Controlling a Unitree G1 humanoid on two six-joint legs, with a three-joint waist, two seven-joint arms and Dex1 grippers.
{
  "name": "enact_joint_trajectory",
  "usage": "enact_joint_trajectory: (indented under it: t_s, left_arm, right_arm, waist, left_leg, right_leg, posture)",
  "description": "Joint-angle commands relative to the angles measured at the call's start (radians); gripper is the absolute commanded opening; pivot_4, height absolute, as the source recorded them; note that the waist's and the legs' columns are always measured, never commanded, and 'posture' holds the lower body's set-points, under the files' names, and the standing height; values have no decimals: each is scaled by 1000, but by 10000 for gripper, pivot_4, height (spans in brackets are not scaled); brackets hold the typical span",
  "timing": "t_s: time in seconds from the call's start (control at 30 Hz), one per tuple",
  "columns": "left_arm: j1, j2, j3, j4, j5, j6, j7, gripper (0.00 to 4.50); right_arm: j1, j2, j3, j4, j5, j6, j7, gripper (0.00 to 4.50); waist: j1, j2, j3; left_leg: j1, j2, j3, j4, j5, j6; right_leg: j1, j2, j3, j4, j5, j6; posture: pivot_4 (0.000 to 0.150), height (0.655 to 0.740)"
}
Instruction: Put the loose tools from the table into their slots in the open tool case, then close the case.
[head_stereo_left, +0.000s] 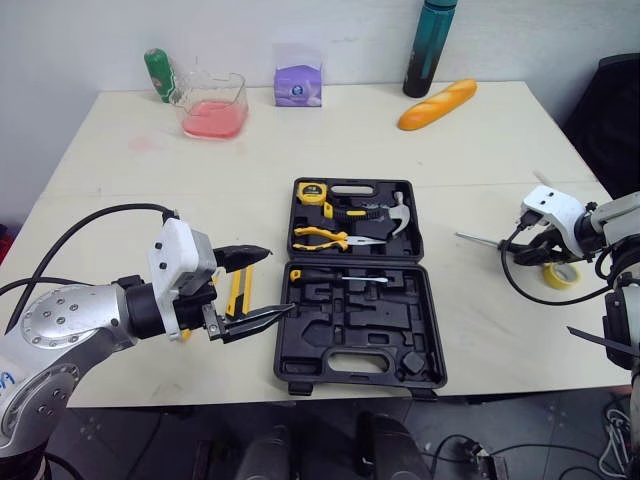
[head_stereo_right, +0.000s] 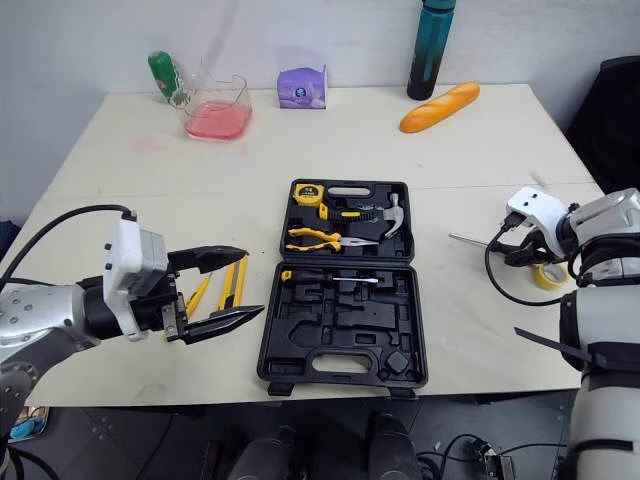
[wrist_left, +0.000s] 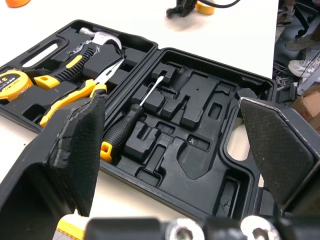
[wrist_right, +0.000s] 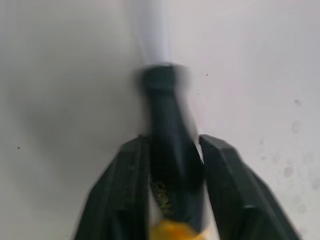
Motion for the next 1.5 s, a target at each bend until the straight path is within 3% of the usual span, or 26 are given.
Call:
enact_joint_trajectory:
  t_s: [0.03,0.43,0.67,0.9,1.17,1.33,1.5]
  left_arm:
    - [-14,9,8,-15,-7,-15,-4,45000]
    - [-63,2,-40,34,23,-36,-36,45000]
    - [-60,4,-50,66,53,-64,-81,45000]
    - [-58,-2,-72,69,64,-73,-103,45000]
    - [-63,7,-77,71,63,-74,-140,45000]
    - [-44,2,-76,47,59,-76,-152,45000]
    - [-23,-10,-86,40,76,-91,-152,45000]
  right_arm:
    - [9,-22,-33,-2,24,-33,-14,7419]
    - [-14,-11,-50,-11,41,-168,4,7417]
    - [-37,-33,-54,-23,58,-157,119,7416]
    - [-40,-29,-51,-37,74,54,292,7413]
    - [-14,-10,24,-90,43,281,364,7411]
    - [50,-28,77,-219,46,437,459,7411]
    - [172,-57,55,-395,96,517,429,7411]
  waist:
    - [-1,0,0]
    - [-2,0,0]
    - [-2,0,0]
    - [0,1,0]
    - [0,1,0]
    - [0,1,0]
    - [4,0,0]
  left_leg:
    - [0,0,0,0,0,0]
    - [0,0,0,0,0,0]
    - [0,0,0,0,0,0]
    - [0,0,0,0,0,0]
    - [0,0,0,0,0,0]
    - [0,0,0,0,0,0]
    - [-1,0,-1,0,0,0]
  right_leg:
    - [0,0,0,0,0,0]
    - [0,1,0,0,0,0]
    - [0,1,0,0,0,0]
    - [0,0,0,0,0,0]
    - [0,0,0,0,0,0]
    - [-1,0,0,0,0,0]
    - [0,0,-1,0,0,0]
  posture:
    - [1500,7349]
    - [1500,7349]
    - [1500,7349]
    - [1500,7349]
    - [1500,7349]
    - [1500,7349]
    - [1500,7349]
